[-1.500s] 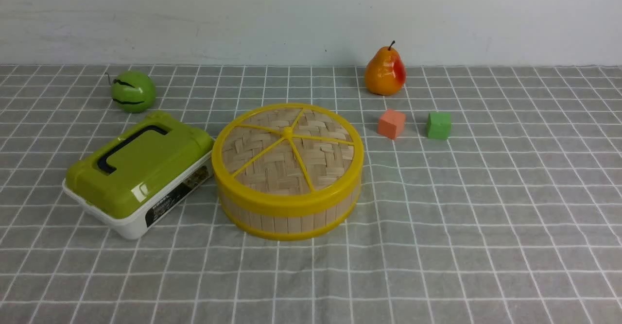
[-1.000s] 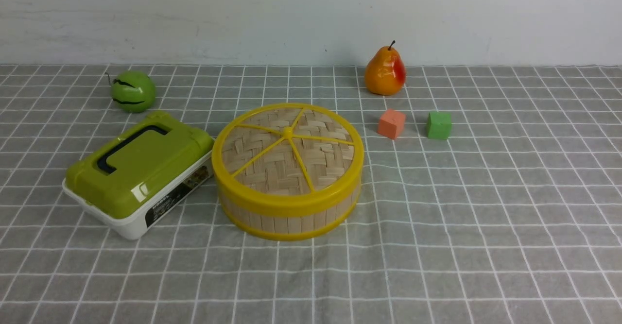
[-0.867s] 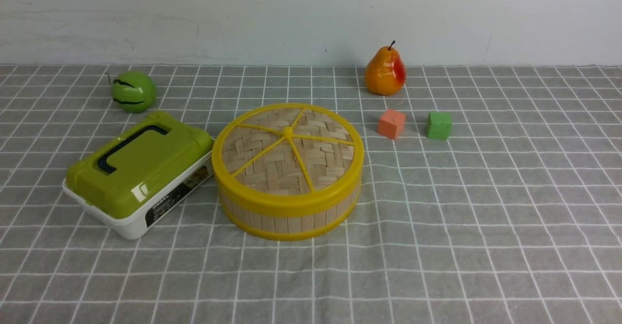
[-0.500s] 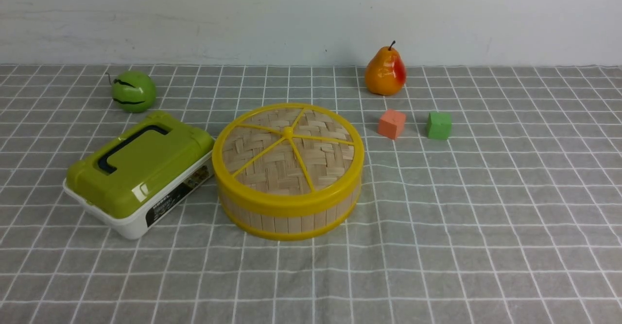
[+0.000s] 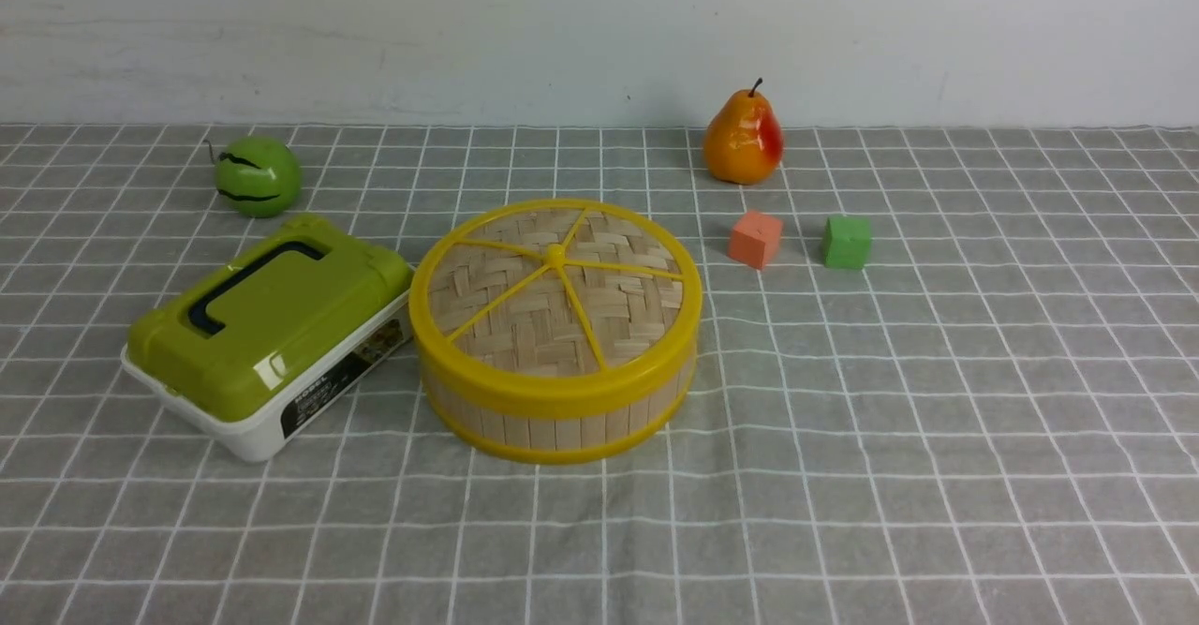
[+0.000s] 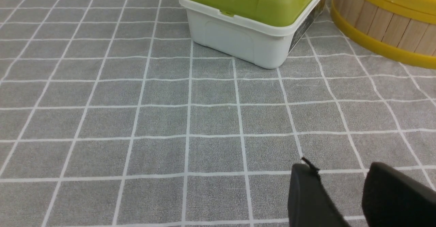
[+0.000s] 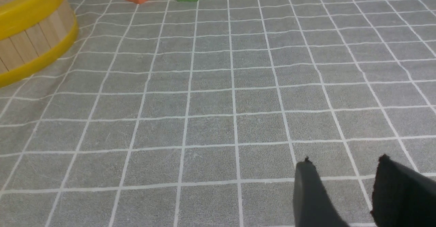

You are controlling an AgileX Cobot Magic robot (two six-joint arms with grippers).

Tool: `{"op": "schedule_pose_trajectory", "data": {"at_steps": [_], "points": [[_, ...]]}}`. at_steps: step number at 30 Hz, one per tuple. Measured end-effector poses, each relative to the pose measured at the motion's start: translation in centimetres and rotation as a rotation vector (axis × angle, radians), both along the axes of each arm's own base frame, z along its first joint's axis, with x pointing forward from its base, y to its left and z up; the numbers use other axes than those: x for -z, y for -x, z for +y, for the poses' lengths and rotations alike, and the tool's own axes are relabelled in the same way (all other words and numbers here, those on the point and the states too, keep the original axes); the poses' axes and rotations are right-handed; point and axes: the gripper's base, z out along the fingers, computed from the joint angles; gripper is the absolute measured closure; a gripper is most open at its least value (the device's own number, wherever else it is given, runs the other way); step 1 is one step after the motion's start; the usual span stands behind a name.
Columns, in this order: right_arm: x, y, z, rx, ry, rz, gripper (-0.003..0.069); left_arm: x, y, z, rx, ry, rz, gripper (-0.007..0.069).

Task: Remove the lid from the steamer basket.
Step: Use the right arm to lift the lid of the steamer

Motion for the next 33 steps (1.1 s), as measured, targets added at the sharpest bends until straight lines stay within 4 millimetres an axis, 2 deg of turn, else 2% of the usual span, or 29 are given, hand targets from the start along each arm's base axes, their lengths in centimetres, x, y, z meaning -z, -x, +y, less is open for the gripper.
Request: {"op": "schedule_pose_trajectory", "data": {"at_steps": [10, 13, 16, 20, 22, 29, 33], "points": [[0.0, 0.0, 0.0, 0.0, -0.008, -0.007, 0.0417, 0.0, 0.0, 0.0, 0.0, 0.0, 0.0, 0.0386], [-0.1, -0.1, 0.3, -0.005, -0.089, -0.024, 0.0417, 0.0, 0.0, 0.0, 0.0, 0.0, 0.0, 0.0386], [-0.3, -0.1, 0.9, 0.0, -0.347, -0.037, 0.0417, 0.0, 0.0, 0.0, 0.0, 0.0, 0.0, 0.0386], [-0.9, -0.1, 1.8, 0.024, -0.847, -0.029, 0.0417, 0.0, 0.0, 0.0, 0.0, 0.0, 0.0, 0.0386], [-1.2, -0.2, 1.9, 0.031, -0.997, -0.038, 0.0417, 0.0, 0.0, 0.0, 0.0, 0.0, 0.0, 0.0386], [-1.8, -0.3, 1.4, 0.045, -0.984, -0.123, 0.0417, 0.0, 0.0, 0.0, 0.0, 0.001, 0.0, 0.0386], [-2.1, -0.2, 1.8, -0.004, -0.887, -0.103, 0.0426, 0.0, 0.0, 0.0, 0.0, 0.001, 0.0, 0.0386]]}}
